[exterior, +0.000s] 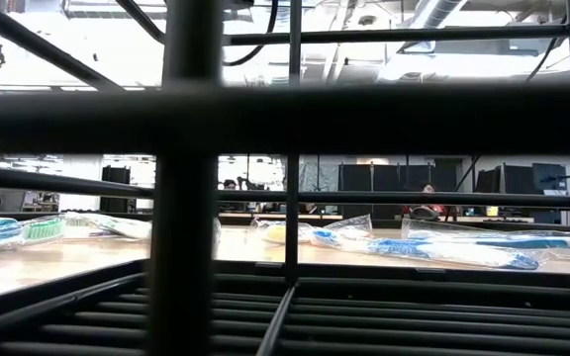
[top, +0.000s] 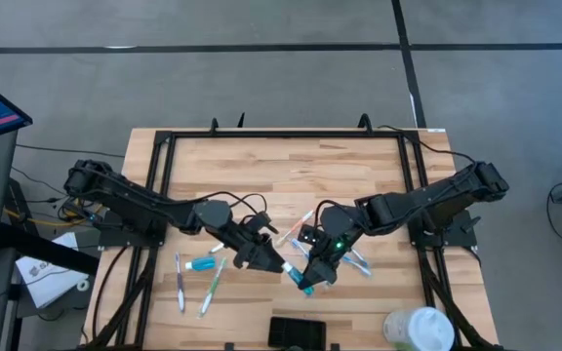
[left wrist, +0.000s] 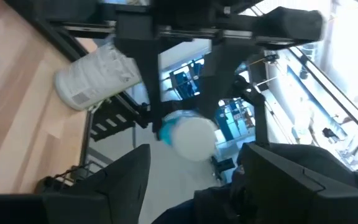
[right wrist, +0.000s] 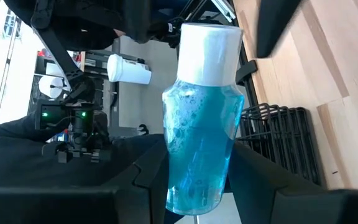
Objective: Pick & Place toothbrushing station
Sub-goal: Put the right blue mouthwash into the black mesh organizer
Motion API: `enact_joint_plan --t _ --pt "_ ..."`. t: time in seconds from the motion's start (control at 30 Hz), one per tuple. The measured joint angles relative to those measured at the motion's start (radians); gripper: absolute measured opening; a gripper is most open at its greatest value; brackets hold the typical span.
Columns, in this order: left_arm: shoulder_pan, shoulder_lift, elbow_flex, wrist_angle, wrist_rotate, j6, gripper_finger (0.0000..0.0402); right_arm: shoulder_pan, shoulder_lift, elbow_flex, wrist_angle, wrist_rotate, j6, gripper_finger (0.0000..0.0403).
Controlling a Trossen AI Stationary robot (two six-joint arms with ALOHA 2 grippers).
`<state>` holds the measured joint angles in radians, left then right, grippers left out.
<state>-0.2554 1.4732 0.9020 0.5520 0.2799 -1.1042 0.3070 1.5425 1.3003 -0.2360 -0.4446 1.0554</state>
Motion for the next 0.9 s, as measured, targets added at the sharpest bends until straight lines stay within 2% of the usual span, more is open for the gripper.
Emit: enact_joint_plan --t 0.6,0.9 --pt "0.021 0.000 0.000 0.023 0.016 0.008 0.0249 -0.022 0.000 0.000 -0.018 0.004 0.000 0.0131" --pt "0.032 0.000 0.000 0.023 0.018 0.026 0.0216 -0.029 0.000 0.000 -0.018 0.004 0.000 0.0143"
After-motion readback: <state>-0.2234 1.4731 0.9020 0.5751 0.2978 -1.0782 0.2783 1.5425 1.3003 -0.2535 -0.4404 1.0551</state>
